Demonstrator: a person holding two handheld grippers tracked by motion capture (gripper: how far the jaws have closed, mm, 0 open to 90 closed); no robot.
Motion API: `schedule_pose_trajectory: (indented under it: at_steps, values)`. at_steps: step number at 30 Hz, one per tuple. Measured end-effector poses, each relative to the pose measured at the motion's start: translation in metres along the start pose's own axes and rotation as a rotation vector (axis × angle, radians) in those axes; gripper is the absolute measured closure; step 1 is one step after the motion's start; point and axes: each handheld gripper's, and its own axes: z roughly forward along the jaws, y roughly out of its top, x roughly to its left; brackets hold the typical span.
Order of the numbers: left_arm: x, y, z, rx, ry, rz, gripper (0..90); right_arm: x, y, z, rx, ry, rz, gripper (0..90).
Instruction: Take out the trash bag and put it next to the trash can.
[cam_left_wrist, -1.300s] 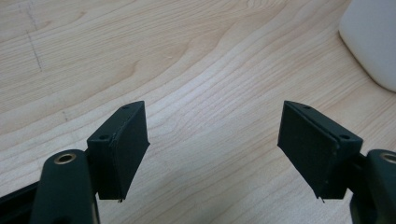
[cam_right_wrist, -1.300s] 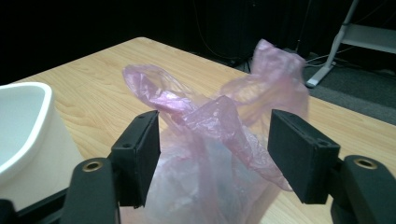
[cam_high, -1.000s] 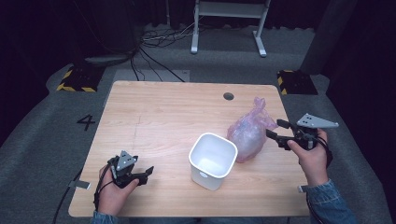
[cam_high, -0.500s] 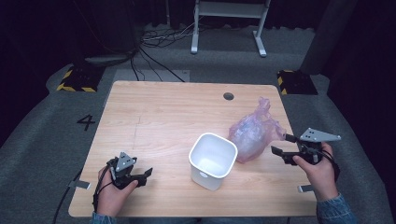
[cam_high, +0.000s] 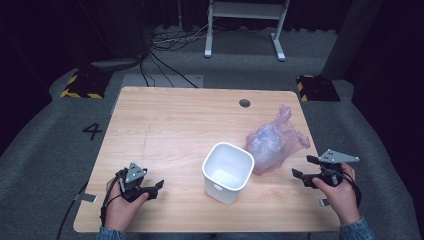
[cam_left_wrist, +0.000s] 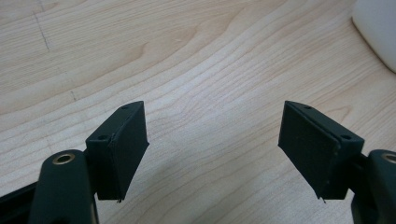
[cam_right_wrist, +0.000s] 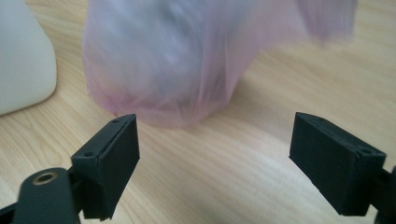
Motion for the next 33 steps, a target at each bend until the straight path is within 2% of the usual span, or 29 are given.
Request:
schedule_pose_trajectory:
  at_steps: [10,15,21,25,29,33]
  values:
    - [0.001,-0.002,0.0,0.024,0.005,-0.002,22.6,0.004,-0.029,0.007,0.08,0.019,0.036,16.1]
    - [0.004,-0.006,-0.001,0.049,0.017,-0.007,22.0,0.008,-0.038,0.009,0.108,0.011,0.028,16.0]
    - [0.007,-0.009,-0.006,0.079,0.029,-0.002,21.4,0.014,-0.047,0.011,0.13,0.004,0.03,16.1]
    - [0.011,-0.012,-0.008,0.1,0.04,0.002,21.1,0.016,-0.051,0.012,0.148,-0.009,0.007,16.1]
    - [0.014,-0.015,-0.008,0.092,0.047,0.004,21.1,0.018,-0.054,0.013,0.155,-0.009,-0.001,16.1]
    - [0.018,-0.019,-0.007,0.105,0.042,0.005,20.4,0.02,-0.057,0.013,0.143,-0.019,-0.004,15.4]
